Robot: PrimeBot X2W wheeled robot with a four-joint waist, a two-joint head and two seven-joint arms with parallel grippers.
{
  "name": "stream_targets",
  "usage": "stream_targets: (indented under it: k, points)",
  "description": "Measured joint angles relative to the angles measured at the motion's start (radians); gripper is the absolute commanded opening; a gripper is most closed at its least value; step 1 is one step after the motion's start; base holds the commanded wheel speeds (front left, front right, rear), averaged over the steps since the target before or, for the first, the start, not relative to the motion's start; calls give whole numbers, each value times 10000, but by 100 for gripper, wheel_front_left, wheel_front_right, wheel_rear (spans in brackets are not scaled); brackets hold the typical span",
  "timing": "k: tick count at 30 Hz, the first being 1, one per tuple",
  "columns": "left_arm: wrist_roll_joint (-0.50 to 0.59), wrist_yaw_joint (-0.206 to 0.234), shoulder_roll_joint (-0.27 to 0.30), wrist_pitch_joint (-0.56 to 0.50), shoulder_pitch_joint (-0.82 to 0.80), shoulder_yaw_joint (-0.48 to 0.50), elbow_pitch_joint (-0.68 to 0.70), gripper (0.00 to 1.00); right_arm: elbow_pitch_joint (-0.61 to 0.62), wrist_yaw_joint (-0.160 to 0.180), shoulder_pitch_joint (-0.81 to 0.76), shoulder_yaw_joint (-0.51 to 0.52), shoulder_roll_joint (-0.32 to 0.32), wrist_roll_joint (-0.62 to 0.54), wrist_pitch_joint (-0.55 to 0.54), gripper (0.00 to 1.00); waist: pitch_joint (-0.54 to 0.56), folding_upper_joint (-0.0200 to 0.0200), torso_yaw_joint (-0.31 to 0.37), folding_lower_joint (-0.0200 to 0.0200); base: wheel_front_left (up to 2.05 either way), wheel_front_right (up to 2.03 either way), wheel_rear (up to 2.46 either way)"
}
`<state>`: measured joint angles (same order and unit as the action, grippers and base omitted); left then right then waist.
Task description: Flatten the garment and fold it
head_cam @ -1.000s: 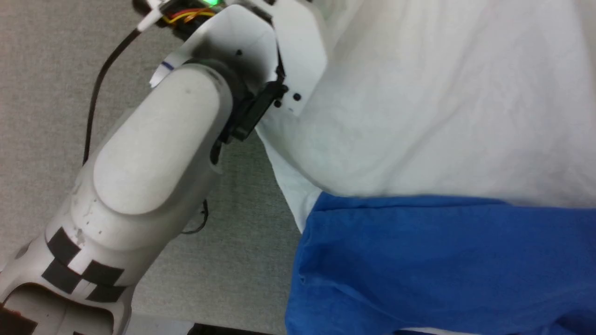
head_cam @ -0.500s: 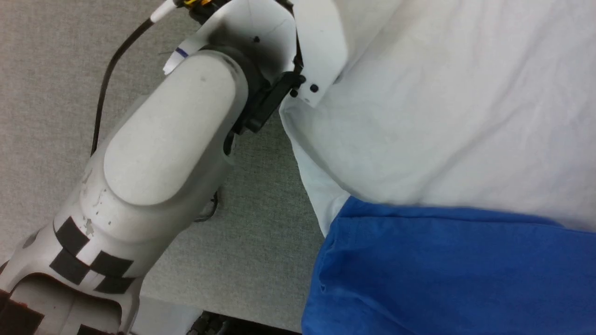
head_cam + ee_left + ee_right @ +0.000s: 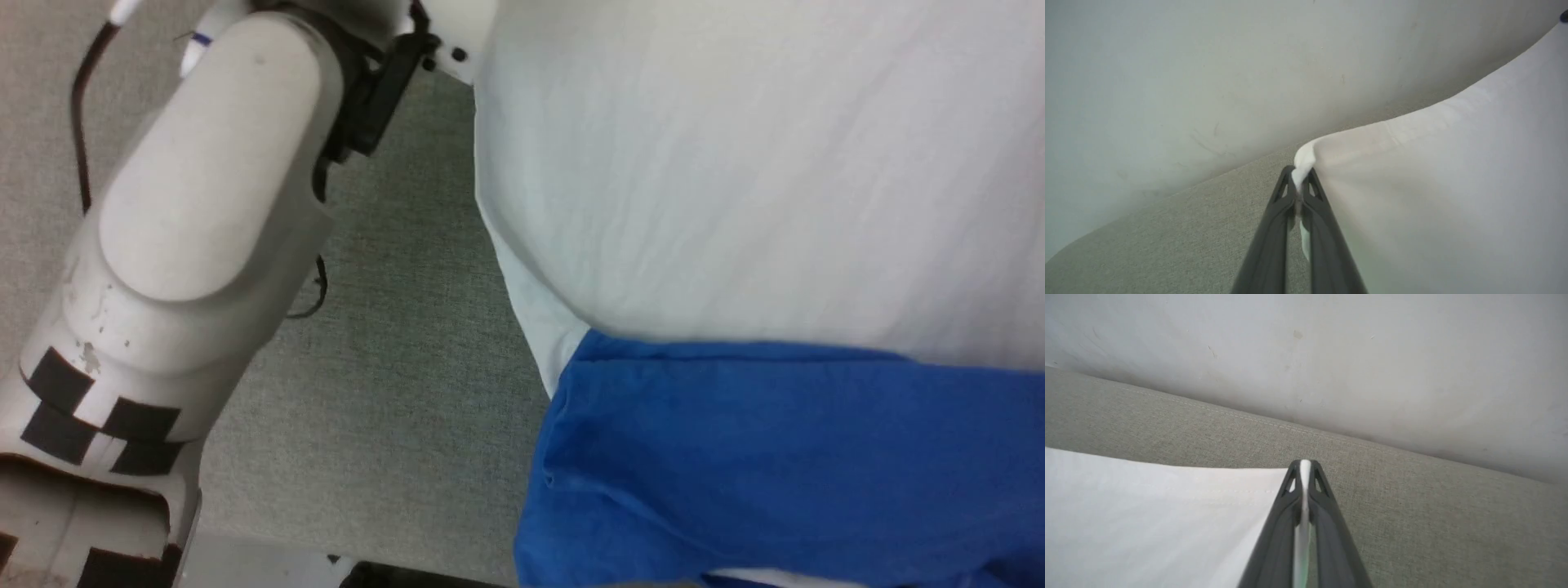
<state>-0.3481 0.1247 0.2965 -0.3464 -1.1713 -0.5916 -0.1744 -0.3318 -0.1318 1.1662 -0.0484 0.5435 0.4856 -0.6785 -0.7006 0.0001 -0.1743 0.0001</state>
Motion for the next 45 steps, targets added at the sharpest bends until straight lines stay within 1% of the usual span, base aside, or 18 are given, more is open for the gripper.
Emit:
stream_targets:
  k: [4,7,12,16,21,25,28,31,35,39,41,45]
  points:
    - [40,8,140,681,-38,176,-443,0,-309,2,2,48,-25,13,504,0,516,0,224,-1,0,0,0]
    - [38,-23,270,752,-37,171,-704,0,-387,2,-42,-59,-63,255,688,0,925,0,403,-1,0,0,0]
    - [-50,-286,619,757,153,109,-669,0,-180,2,-533,-374,-38,863,1104,0,1579,0,739,-1,0,0,0]
    - [-148,-370,966,878,988,10,-142,0,399,2,-1500,-575,209,1519,1434,0,2100,0,985,-2,0,0,0]
    - [-443,-330,1411,1114,2512,-31,1189,0,1411,2,-3182,-470,577,2428,1806,0,2760,0,1206,-2,0,0,0]
    - [-725,6,1808,1187,3956,-42,2510,0,2192,2,-4835,-90,731,2961,2031,0,3288,0,1317,-3,0,0,0]
    - [-752,337,2213,1189,5088,-100,3545,0,2794,2,-6128,184,708,3260,2207,0,3670,0,1378,-4,0,0,0]
    - [-736,744,2506,1216,6180,-173,4431,0,3317,2,-7246,573,545,3438,2422,0,4014,0,1443,-4,0,0,0]
    - [-731,1252,2738,1287,7508,-368,5302,0,4188,2,-8737,986,194,3657,2566,0,4395,0,1503,-4,0,0,0]
    - [-658,1509,3060,1352,8609,-640,5797,0,4999,2,-10149,1195,-186,3685,2564,0,4649,0,1581,-3,0,0,0]
    - [-667,1590,3080,1419,9047,-777,5866,0,5271,2,-10750,1187,-309,3678,2476,0,4694,0,1643,-3,0,0,0]
    - [-729,1576,3089,1616,9771,-1244,5609,0,5534,2,-11759,1051,-483,3678,2299,0,4726,0,1754,-2,0,0,0]
